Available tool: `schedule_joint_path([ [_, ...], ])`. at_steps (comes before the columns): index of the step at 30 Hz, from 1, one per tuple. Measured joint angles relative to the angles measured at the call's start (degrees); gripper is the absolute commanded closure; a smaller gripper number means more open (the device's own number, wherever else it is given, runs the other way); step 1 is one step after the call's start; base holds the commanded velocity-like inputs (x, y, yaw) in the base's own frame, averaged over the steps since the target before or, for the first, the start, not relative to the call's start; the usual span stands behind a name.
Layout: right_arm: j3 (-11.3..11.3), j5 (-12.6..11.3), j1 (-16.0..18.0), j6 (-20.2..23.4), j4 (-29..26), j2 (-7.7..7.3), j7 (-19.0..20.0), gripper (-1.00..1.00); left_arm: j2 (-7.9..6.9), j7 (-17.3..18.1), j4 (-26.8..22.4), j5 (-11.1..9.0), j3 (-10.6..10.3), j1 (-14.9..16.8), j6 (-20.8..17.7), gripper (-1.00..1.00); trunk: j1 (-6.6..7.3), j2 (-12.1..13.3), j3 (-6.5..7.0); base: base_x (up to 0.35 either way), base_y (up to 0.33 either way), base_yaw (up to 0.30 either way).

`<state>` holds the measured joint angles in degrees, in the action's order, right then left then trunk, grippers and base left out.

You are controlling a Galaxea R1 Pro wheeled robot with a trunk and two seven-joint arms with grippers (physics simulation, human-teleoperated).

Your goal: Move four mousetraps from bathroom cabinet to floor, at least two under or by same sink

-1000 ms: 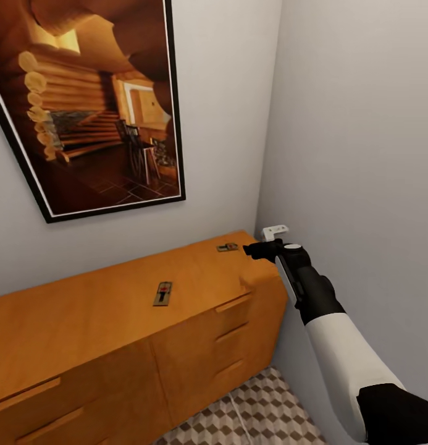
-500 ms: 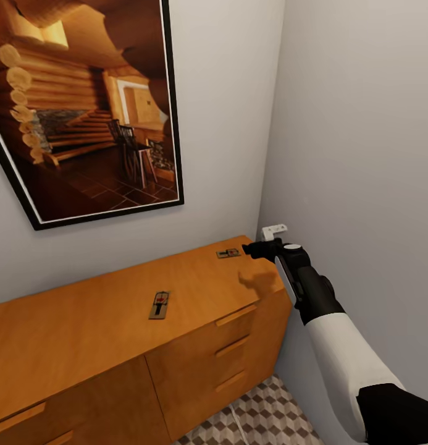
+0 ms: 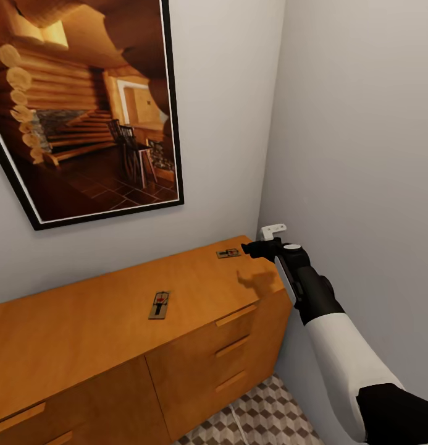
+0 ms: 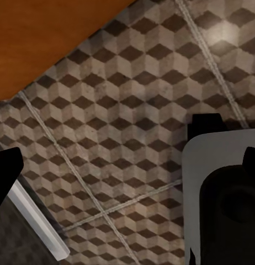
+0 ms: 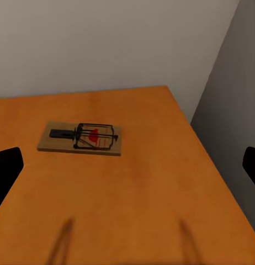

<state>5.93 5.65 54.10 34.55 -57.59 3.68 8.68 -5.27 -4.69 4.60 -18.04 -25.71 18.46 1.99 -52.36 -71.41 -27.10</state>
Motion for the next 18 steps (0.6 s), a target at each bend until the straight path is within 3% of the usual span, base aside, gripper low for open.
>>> schedule_joint_path([
  [13, -0.02, 0.07, -0.18, -0.08, 0.00, -0.42, 0.16, -1.00, 0.02, -0.04, 0.00, 0.02, 0.00, -0.06, 0.00, -1.00, 0.00, 0.00, 0.00, 0.000, 0.000, 0.000],
  [18, -0.02, 0.07, -0.21, -0.12, 0.00, -0.65, 2.06, -1.00, 0.04, -0.05, 0.00, 0.01, 0.00, -0.06, 0.00, -1.00, 0.00, 0.00, 0.00, 0.000, 0.000, 0.000],
])
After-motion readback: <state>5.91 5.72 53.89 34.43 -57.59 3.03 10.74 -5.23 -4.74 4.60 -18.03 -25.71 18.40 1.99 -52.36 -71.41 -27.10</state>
